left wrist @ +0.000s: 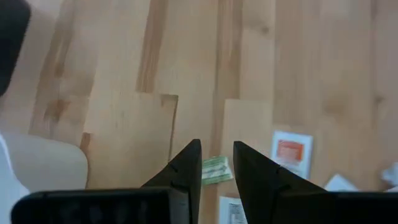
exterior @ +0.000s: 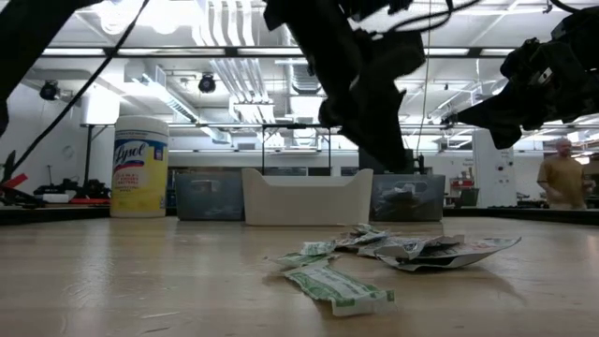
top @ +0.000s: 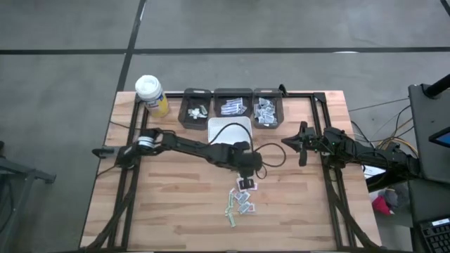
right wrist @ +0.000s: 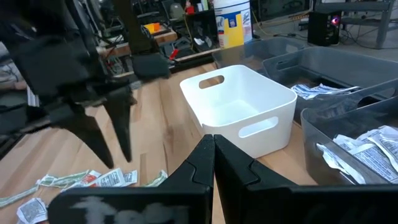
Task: Pick & Place First Aid Supplies
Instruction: Put the green bandage pack into the left black bin
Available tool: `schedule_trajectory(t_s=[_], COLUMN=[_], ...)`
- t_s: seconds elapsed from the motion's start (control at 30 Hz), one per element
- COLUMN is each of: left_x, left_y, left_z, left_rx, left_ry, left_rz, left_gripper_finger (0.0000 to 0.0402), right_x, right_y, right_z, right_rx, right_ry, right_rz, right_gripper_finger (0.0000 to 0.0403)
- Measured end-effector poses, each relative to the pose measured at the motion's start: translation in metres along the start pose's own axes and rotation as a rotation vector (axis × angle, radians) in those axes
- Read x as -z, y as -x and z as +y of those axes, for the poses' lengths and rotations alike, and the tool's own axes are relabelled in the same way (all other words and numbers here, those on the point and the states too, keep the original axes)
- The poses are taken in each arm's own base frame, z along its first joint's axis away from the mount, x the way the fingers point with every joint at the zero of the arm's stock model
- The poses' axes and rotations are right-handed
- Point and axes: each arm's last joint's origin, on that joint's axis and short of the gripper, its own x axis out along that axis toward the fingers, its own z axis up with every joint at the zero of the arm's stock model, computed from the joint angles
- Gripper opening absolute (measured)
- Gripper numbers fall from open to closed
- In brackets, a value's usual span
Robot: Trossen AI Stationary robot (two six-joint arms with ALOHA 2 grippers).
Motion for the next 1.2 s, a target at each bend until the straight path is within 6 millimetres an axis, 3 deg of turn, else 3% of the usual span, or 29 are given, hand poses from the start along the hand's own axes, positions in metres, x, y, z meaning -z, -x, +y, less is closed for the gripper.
schedule_trajectory(t_s=[0.33, 0.7, 0.93, 1.2], left_x=[0.007, 0.015, 0.025, 0.03], left_y=[-0.017, -0.035, -0.055, -0.065], left_z=[0.02, 0.016, 0.015, 0.008], left_rx=[0.026, 0.102, 0.103, 0.122], left_ry=[0.046, -0.166, -0.167, -0.135], left_rz=[0.106, 0.137, 0.184, 0.203], left_gripper_finger=[0.0087, 0.0088, 0.0088, 0.0078], right_x=[0.0, 0.0, 0.0, 0.0], right_y=[0.0, 0.0, 0.0, 0.0], right_z=[0.0, 0.0, 0.0, 0.0], right_rx=[-0.002, -0.001, -0.001, 0.0], right_ry=[0.0, 0.003, 0.003, 0.0], right_rz=[0.001, 0.001, 0.001, 0.0], right_gripper_finger=[0.0008, 0.0008, 0.0008, 0.0008])
